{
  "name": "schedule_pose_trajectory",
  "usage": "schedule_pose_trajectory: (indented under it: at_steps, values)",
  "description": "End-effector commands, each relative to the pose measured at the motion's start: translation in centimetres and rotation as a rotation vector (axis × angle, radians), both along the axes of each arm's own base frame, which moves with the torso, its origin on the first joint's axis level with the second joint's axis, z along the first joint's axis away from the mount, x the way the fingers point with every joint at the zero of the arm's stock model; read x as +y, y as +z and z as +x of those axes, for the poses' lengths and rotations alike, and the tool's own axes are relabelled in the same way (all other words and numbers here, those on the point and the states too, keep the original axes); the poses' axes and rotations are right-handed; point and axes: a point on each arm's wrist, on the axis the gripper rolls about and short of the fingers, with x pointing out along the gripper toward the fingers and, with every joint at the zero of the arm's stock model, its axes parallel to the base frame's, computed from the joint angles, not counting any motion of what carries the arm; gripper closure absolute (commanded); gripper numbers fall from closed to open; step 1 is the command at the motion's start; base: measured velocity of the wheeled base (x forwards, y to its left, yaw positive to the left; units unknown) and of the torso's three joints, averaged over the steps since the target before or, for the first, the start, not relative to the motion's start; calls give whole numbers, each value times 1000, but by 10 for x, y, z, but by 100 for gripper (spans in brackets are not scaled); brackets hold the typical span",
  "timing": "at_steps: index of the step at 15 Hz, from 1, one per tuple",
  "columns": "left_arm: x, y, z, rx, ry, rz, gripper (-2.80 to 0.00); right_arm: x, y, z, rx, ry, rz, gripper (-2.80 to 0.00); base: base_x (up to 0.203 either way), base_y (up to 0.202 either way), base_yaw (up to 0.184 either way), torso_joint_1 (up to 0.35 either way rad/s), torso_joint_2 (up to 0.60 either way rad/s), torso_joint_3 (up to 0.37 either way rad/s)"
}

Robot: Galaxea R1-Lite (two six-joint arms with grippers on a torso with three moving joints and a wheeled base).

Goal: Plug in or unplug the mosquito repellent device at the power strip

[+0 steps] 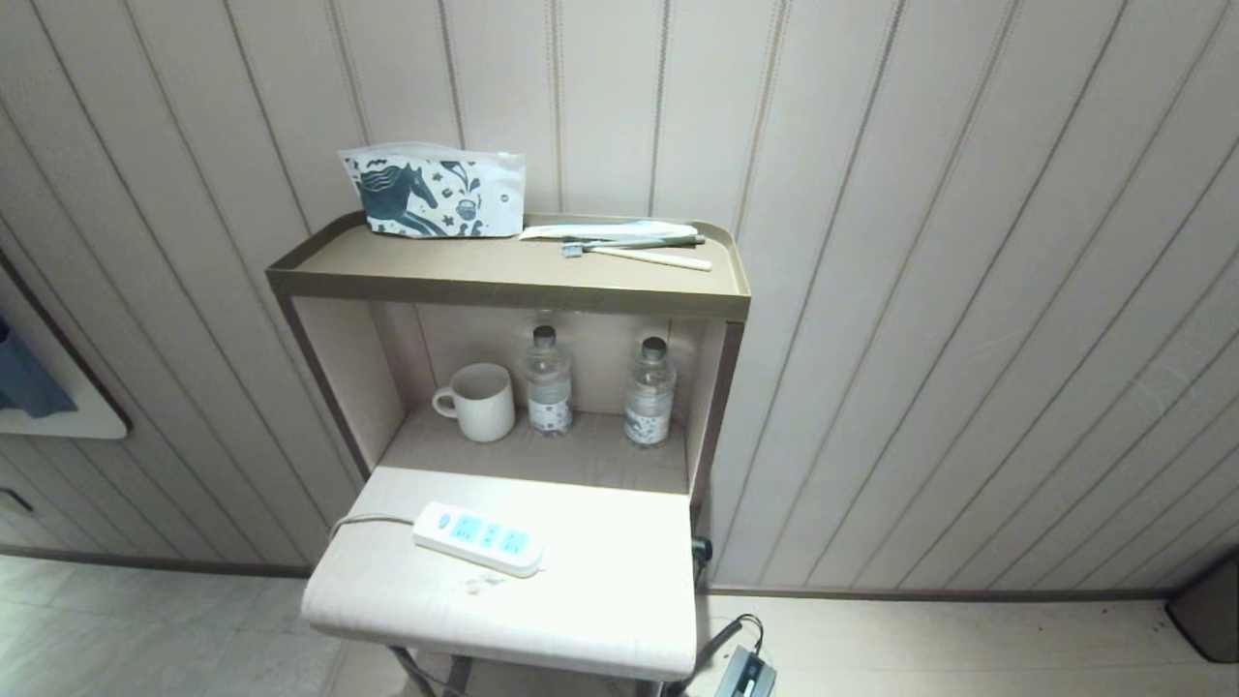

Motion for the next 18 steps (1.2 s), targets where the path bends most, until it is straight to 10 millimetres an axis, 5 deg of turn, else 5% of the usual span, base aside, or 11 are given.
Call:
schedule_pose_trajectory:
  at_steps: [1, 5, 18]
  values:
    - [0, 0, 0, 0, 0, -1, 0, 0, 0, 0, 1, 0, 0, 0, 202, 0, -1, 2, 4, 2]
    - [0, 0, 0, 0, 0, -4, 0, 0, 0, 0, 2, 0, 0, 0, 145, 0, 1, 7, 6, 3]
    - [0, 0, 0, 0, 0, -4, 0, 0, 0, 0, 5, 0, 1, 0, 0, 0, 0, -77, 168, 89]
